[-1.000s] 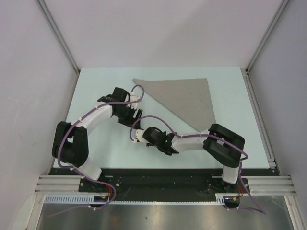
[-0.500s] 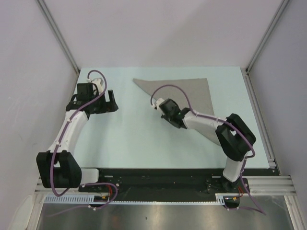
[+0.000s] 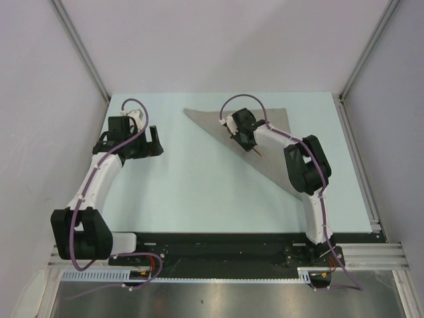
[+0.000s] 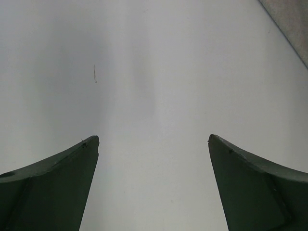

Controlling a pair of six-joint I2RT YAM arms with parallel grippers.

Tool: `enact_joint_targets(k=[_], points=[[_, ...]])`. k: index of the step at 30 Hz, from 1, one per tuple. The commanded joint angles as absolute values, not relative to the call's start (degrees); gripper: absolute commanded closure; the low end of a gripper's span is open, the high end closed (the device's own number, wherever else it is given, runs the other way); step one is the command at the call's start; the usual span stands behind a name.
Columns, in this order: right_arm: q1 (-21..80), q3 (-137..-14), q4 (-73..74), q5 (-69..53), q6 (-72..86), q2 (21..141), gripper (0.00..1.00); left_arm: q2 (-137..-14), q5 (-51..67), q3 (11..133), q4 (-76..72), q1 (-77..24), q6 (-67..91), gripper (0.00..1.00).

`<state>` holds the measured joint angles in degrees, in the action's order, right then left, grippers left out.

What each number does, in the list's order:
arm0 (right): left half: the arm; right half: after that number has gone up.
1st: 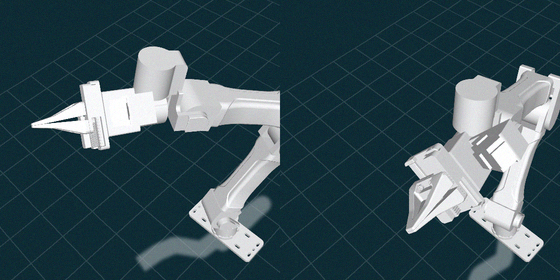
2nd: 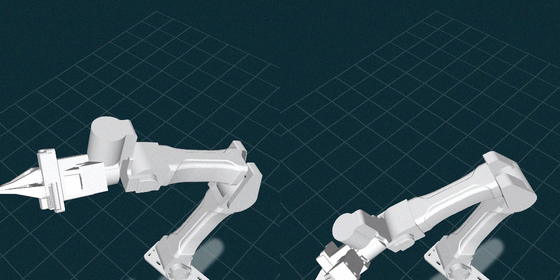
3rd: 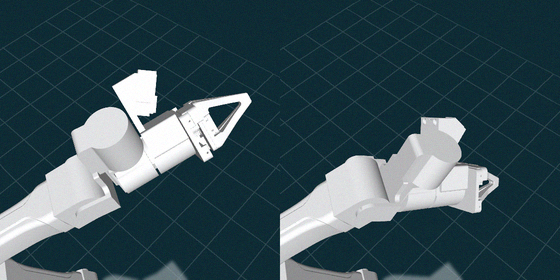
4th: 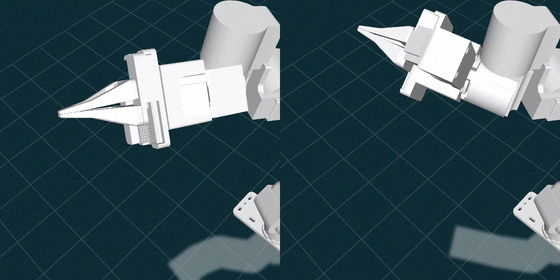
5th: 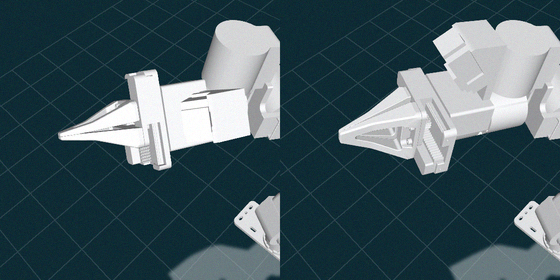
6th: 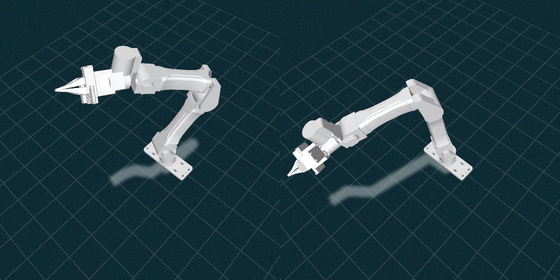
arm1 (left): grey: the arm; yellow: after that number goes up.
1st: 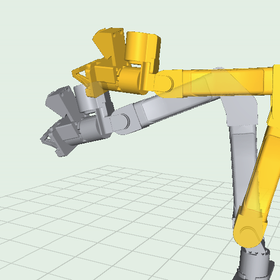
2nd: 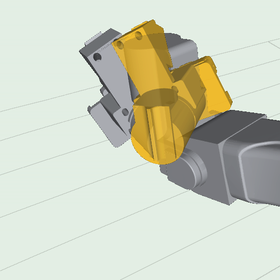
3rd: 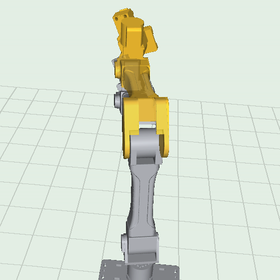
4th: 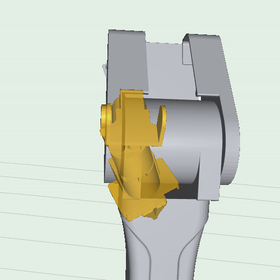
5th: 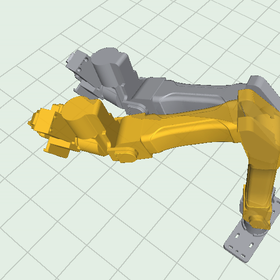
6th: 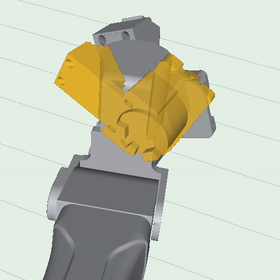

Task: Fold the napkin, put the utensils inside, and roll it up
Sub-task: Place the utensil onto the napkin

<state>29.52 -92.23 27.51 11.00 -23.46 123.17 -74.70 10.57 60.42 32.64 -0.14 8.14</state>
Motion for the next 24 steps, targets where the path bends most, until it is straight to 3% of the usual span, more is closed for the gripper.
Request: enact_joint_targets(k=[1, 12, 19, 24], points=[[27.7, -97.7, 33.4, 6.8, -27.4, 126.3, 1.0, -74.4, 10.4, 60.4, 31.6, -0.4, 9.1, 0.0], [27.2, -99.8, 39.5, 6.7, -27.0, 129.7, 0.95, -75.0, 11.1, 60.5, 31.9, -0.4, 9.0, 0.0], [27.2, -99.7, 40.3, 8.9, -26.3, 129.3, 0.74, -74.7, 11.5, 60.5, 31.8, -0.4, 9.0, 0.0], [27.2, -99.8, 40.2, 9.5, -26.2, 128.8, 0.69, -74.6, 11.6, 60.6, 31.9, -0.4, 9.1, 0.0]])
